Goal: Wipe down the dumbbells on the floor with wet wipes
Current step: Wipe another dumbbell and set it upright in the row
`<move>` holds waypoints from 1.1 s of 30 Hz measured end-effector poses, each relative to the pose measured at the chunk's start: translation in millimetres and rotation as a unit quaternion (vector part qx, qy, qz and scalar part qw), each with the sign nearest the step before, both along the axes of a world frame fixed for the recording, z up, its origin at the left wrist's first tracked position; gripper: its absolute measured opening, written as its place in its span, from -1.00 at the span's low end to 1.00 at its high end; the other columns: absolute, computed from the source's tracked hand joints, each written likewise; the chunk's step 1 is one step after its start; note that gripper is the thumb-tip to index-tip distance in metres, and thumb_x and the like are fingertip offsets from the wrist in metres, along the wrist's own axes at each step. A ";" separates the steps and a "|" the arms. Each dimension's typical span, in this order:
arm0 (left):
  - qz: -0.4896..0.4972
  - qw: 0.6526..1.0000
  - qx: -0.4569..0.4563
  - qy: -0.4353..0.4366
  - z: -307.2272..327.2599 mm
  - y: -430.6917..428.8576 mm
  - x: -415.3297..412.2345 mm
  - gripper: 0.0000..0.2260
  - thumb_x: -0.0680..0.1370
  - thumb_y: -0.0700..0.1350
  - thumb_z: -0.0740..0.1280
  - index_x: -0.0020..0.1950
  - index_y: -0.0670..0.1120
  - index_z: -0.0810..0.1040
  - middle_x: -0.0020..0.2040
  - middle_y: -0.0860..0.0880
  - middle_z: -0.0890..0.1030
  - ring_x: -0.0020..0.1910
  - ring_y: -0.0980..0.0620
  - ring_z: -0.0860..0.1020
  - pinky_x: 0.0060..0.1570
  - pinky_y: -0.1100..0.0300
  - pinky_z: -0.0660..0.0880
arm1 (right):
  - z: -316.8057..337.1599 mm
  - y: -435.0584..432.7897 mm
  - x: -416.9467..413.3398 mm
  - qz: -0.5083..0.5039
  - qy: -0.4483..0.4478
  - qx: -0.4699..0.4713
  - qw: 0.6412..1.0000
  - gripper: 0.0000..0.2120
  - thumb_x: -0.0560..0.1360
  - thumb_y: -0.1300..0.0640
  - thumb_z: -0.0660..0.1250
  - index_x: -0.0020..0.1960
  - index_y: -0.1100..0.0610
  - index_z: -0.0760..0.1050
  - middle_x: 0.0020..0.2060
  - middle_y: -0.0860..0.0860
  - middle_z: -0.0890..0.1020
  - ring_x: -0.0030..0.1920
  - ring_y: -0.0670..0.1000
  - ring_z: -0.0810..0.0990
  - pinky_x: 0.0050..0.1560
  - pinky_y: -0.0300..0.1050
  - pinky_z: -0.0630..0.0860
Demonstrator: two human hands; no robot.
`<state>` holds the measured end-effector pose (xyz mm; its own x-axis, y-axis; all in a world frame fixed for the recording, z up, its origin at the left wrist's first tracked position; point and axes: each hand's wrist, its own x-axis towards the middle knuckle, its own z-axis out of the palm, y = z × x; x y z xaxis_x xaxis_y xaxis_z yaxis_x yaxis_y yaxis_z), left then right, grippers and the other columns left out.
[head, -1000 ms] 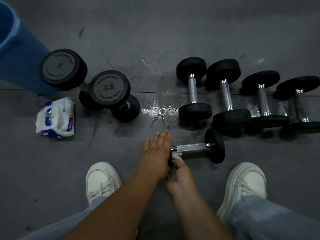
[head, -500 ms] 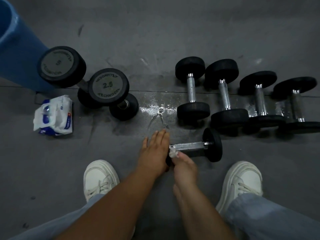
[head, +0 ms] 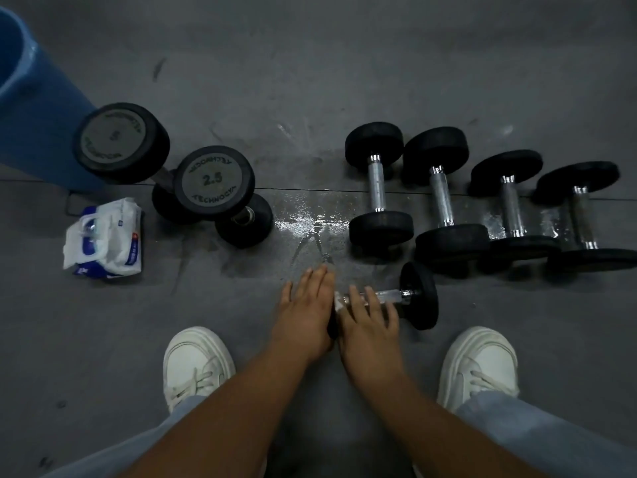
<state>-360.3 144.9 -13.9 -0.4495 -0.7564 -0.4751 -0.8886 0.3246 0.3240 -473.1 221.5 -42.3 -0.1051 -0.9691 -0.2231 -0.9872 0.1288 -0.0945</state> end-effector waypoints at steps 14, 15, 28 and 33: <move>-0.002 1.000 -0.002 -0.010 1.1 -5.9 -2.3 -0.10 0.44 0.04 0.41 0.60 0.00 -0.10 0.61 0.04 -0.05 0.59 0.02 -0.10 0.51 -0.09 -0.10 | 7.3 -35.4 -11.6 -0.028 -0.091 -0.115 0.989 -0.91 0.39 0.07 0.38 -0.19 0.03 0.65 -0.09 0.07 0.59 -0.09 0.15 0.55 -0.13 -0.04 0.49; -0.001 1.000 0.000 -0.008 0.1 -6.1 -2.3 -0.08 0.43 0.05 0.42 0.60 0.00 -0.11 0.61 0.04 -0.05 0.59 0.03 -0.11 0.52 -0.09 -0.11 | 5.3 -21.1 -5.9 -0.062 -0.144 -0.111 0.981 -0.87 0.43 0.12 0.31 -0.15 0.07 0.64 -0.16 0.06 0.58 -0.16 0.12 0.53 -0.18 -0.09 0.47; -0.001 1.000 0.014 -0.005 4.2 -8.0 -3.5 -0.03 0.40 0.09 0.45 0.61 -0.02 -0.11 0.61 0.03 -0.07 0.59 0.02 -0.10 0.54 -0.11 -0.10 | -2.8 -20.2 33.5 -0.646 -0.699 0.026 0.306 -0.74 0.55 0.39 0.15 -0.12 0.15 0.56 -0.36 0.00 0.67 -0.25 -0.04 0.60 -0.21 -0.25 0.48; -0.003 1.000 0.011 -0.006 3.9 -3.1 -2.7 -0.01 0.40 0.11 0.46 0.60 -0.03 -0.12 0.61 0.03 -0.08 0.59 0.01 -0.10 0.54 -0.10 -0.11 | -19.4 -29.4 24.6 -0.667 -0.655 0.062 0.348 -0.82 0.56 0.32 0.22 -0.15 0.14 0.52 -0.49 -0.05 0.59 -0.55 -0.15 0.50 -0.55 -0.35 0.30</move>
<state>-363.0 141.7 -10.0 -0.4481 -0.7431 -0.4969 -0.8907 0.3232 0.3197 -448.5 192.1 -61.7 -0.1723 -0.2263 -0.9587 0.8402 0.4742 -0.2630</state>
